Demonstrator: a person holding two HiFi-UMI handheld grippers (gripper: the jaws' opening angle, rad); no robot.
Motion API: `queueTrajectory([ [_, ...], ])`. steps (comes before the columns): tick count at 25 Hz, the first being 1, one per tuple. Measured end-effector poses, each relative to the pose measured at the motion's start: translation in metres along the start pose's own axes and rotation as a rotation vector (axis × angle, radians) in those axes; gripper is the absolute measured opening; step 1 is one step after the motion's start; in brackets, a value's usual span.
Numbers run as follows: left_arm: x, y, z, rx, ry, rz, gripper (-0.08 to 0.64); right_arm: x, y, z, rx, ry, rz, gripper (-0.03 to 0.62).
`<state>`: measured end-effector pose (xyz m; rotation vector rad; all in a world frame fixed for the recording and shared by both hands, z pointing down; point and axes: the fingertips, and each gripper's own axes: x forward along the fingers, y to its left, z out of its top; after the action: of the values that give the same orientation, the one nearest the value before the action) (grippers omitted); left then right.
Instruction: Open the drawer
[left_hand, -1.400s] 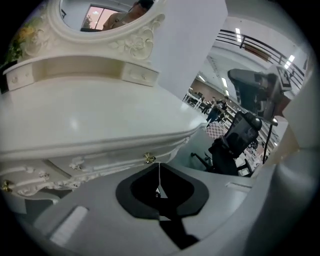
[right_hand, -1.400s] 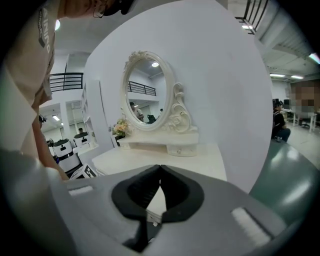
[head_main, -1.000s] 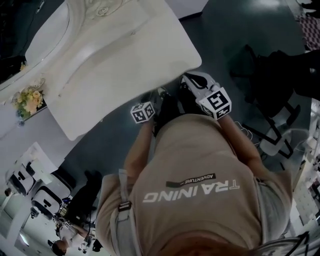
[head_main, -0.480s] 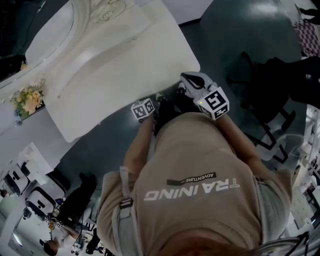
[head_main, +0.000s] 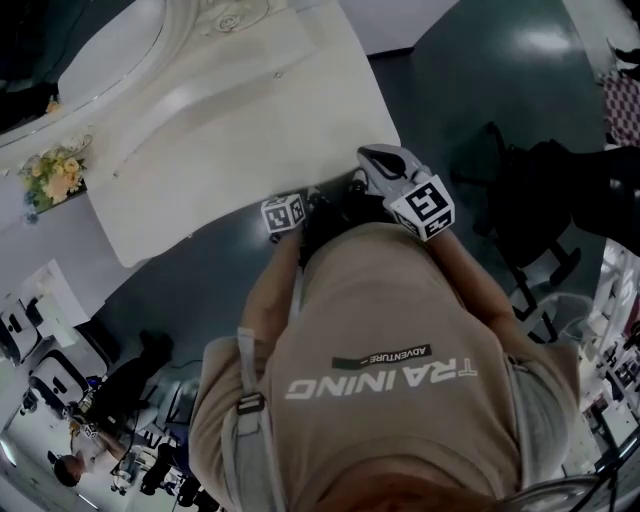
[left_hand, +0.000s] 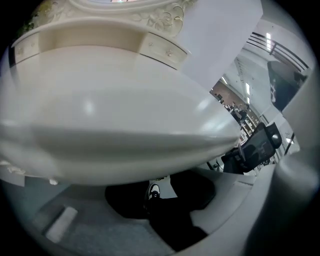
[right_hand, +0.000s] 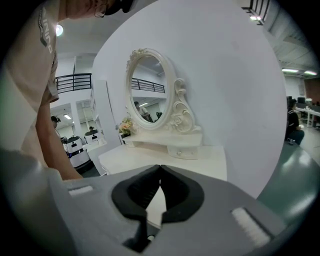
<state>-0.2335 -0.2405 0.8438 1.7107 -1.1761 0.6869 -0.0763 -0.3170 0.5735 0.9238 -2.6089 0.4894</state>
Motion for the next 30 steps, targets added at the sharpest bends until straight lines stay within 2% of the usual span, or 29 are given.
queueTrajectory([
  [4,0.002,-0.003,-0.005,0.026,0.017,0.034,0.135,-0.003,0.000,0.001,-0.009,-0.015,0.047,0.003],
  [12,0.001,-0.004,-0.005,0.004,-0.018,0.114,0.135,0.003,-0.005,-0.020,0.015,-0.017,0.107,0.003],
  [16,-0.003,-0.008,-0.014,-0.009,-0.006,0.120,0.132,-0.008,0.006,-0.024,0.011,-0.022,0.135,0.003],
  [24,0.009,-0.008,-0.010,0.013,0.045,0.140,0.133,-0.020,0.001,-0.036,0.007,-0.008,0.111,0.003],
  [30,0.009,-0.013,-0.012,0.048,0.056,0.113,0.130,-0.033,0.002,-0.042,0.016,-0.013,0.101,0.003],
])
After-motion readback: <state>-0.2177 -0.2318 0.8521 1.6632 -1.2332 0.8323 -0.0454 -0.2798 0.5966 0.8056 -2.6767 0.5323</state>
